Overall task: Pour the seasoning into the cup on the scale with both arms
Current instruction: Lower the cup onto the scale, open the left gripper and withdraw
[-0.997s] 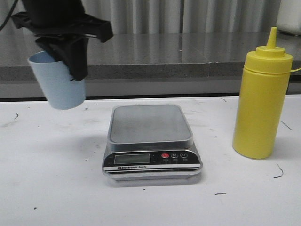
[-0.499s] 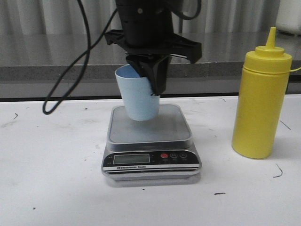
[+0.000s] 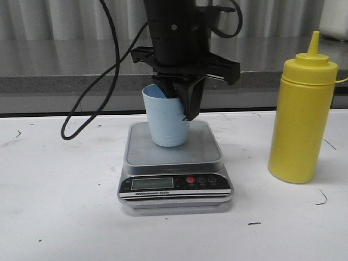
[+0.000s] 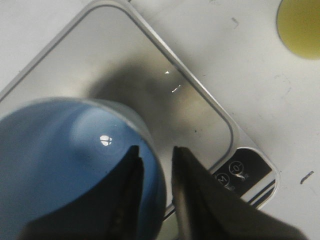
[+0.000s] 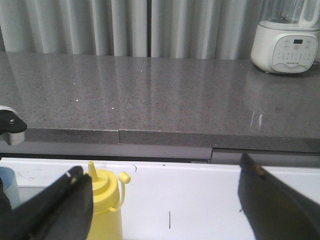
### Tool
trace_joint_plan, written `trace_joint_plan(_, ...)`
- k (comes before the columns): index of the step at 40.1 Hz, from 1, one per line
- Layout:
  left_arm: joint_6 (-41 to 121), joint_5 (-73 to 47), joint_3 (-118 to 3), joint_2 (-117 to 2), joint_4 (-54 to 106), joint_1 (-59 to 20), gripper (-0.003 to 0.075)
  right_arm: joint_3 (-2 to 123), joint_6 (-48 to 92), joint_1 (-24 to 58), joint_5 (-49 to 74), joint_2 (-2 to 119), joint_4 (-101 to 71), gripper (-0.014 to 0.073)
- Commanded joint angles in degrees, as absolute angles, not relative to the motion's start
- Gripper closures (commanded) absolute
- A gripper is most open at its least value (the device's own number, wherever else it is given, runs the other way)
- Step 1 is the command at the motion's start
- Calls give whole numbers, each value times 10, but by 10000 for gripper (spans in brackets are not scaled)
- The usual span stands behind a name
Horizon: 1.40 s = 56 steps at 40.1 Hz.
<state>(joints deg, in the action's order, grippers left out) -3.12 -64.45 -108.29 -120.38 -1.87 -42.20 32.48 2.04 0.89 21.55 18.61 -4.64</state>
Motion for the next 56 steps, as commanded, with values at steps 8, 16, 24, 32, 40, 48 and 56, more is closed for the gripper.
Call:
trace_joint_plan(8, -33, -704, -1142, -1168, -14, -425, 246, 340, 20, 9, 166, 194, -49, -16)
trace_joint_plan(16, -33, -726, -1176, -1152, -16, -425, 305, 340, 20, 9, 166, 194, -49, -16)
trace_joint_plan(24, -33, -726, -1166, -1121, -16, -425, 573, 340, 20, 9, 166, 194, -49, -16)
trace_joint_plan(32, -33, -726, -1124, -1082, -26, -415, 740, 340, 20, 9, 166, 194, -49, -16)
trace_joint_plan(40, -35, -726, -1037, -1018, -27, -371, 740, 340, 20, 9, 166, 194, -49, -16)
trace_joint_plan(48, -48, -674, -906, -928, -27, -294, 740, 340, 20, 9, 166, 194, -49, -16)
trace_joint_plan(56, -55, -568, -725, -807, -26, -210, 740, 340, 20, 9, 166, 194, -49, -16)
